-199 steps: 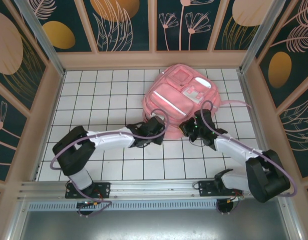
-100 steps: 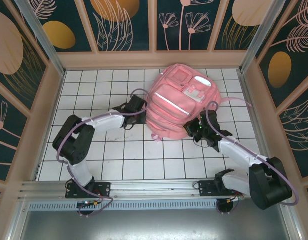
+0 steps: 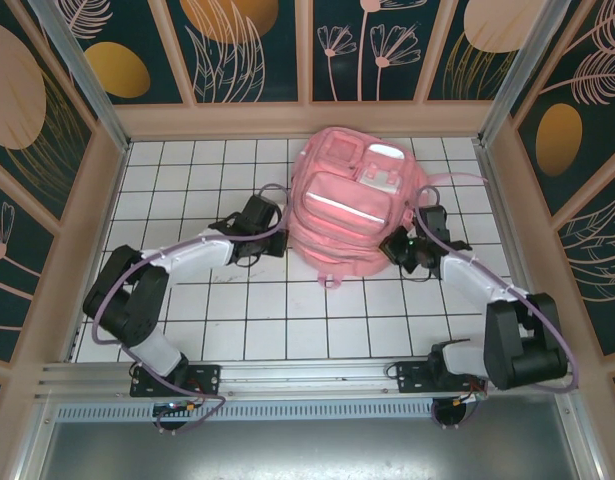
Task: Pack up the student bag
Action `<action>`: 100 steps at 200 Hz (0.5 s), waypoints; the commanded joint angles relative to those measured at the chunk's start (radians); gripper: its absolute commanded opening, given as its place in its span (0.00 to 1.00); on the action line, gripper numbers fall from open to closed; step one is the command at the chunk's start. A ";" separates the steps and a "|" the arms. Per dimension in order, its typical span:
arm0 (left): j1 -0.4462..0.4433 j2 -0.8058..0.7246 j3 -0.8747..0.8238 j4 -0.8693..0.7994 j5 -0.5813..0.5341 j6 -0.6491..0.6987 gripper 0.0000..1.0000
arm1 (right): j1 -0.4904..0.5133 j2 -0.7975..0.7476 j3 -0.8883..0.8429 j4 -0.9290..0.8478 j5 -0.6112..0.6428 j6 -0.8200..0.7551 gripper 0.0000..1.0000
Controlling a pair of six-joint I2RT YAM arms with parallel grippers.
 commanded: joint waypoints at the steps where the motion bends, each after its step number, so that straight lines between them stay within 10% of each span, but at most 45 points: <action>1: -0.073 -0.044 -0.037 -0.038 -0.005 -0.067 0.00 | -0.085 0.076 0.107 -0.040 0.109 -0.181 0.00; 50: -0.218 0.006 0.014 0.086 0.079 -0.241 0.00 | -0.185 0.223 0.272 -0.046 0.083 -0.314 0.02; 100: -0.295 0.126 0.105 0.138 0.117 -0.293 0.00 | -0.176 0.146 0.273 -0.079 0.014 -0.154 0.50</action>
